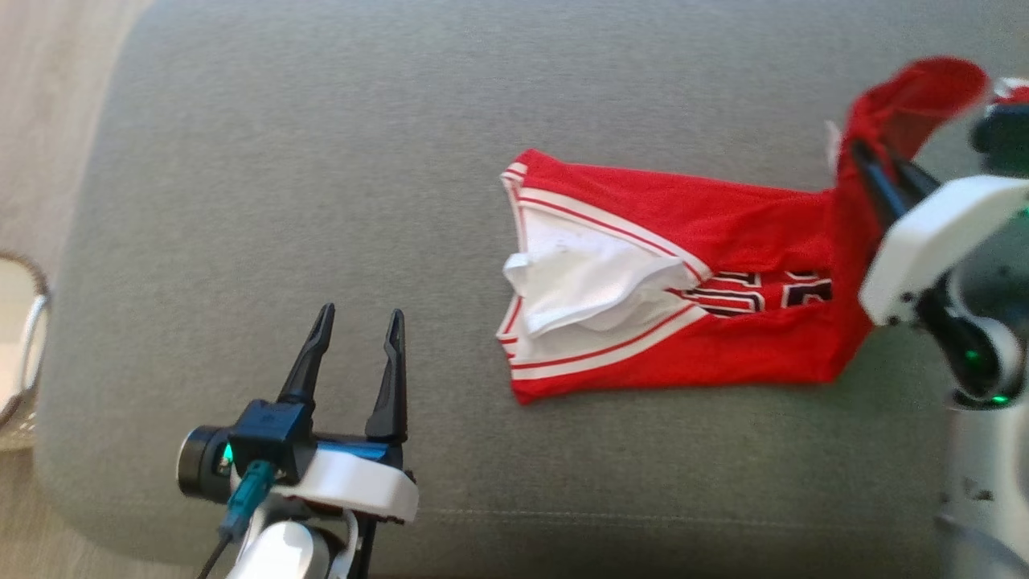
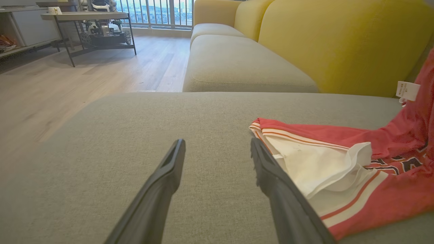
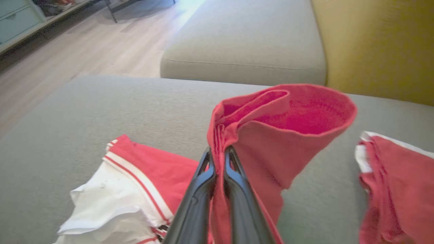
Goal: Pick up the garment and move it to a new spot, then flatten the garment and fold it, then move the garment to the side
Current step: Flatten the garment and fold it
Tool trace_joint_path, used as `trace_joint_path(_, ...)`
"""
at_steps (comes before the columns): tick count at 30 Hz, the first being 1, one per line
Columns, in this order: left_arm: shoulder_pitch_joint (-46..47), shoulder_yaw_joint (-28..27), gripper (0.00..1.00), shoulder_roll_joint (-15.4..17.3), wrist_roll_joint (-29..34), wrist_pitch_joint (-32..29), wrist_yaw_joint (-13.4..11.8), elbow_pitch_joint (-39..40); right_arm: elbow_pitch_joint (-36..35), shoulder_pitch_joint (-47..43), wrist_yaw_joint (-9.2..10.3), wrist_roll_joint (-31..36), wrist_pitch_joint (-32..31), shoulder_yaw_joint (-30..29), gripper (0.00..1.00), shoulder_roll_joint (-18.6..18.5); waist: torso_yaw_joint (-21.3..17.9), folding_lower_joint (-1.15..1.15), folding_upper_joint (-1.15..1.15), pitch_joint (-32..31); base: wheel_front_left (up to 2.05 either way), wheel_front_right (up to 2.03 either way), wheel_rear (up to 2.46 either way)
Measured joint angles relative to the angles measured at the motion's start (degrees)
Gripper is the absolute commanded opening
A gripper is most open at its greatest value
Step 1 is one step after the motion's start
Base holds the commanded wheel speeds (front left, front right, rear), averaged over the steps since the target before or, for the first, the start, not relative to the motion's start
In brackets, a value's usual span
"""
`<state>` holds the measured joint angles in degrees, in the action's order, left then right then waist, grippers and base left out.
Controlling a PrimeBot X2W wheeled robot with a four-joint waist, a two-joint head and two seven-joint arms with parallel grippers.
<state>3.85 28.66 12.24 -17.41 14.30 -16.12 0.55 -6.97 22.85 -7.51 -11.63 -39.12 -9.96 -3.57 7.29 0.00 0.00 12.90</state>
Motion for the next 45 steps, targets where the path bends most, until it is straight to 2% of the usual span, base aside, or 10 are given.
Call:
trace_joint_path(7,0.0,0.3,1.0,-1.0,-0.5,0.0,0.5,-0.8,4.3,1.2,0.0,-4.6,1.0,7.9,0.0,0.0,4.2,0.0,0.0,-0.4,0.0,0.0,0.0)
trace_joint_path(15,0.0,0.8,1.0,-1.8,-0.6,0.0,1.0,-1.2,12.9,1.4,0.0,-8.3,5.0,15.2,0.0,0.0,8.2,0.0,0.0,-0.7,0.0,0.0,0.0)
trace_joint_path(30,-0.1,1.6,1.0,-3.0,-0.5,0.0,1.8,-2.6,26.6,6.5,0.0,-11.8,10.5,21.5,0.0,-0.1,10.9,0.01,0.0,-0.3,0.0,0.0,0.0)
trace_joint_path(31,-0.1,1.6,1.0,-3.1,-0.5,0.0,1.8,-2.6,27.1,6.6,0.0,-12.2,10.8,21.7,0.69,-0.1,10.9,0.01,0.0,-0.3,0.0,0.0,0.0)
trace_joint_path(32,-0.1,1.6,1.0,-3.2,-0.6,0.0,1.8,-2.7,27.3,6.6,0.0,-12.8,11.3,21.9,1.0,-0.1,10.8,0.01,0.0,-0.3,0.0,0.0,0.0)
trace_joint_path(38,-0.2,0.9,1.0,-3.1,-0.5,0.0,1.8,-2.8,24.3,7.1,0.0,-14.9,15.0,21.1,1.0,-0.1,9.1,0.01,0.0,-0.6,0.0,0.0,0.0)
trace_joint_path(45,-0.4,-0.1,1.0,-2.8,-0.4,0.0,1.4,-1.9,14.9,6.6,0.0,-7.8,16.3,13.3,1.0,-0.1,5.4,0.01,0.0,-1.0,0.0,0.0,0.0)
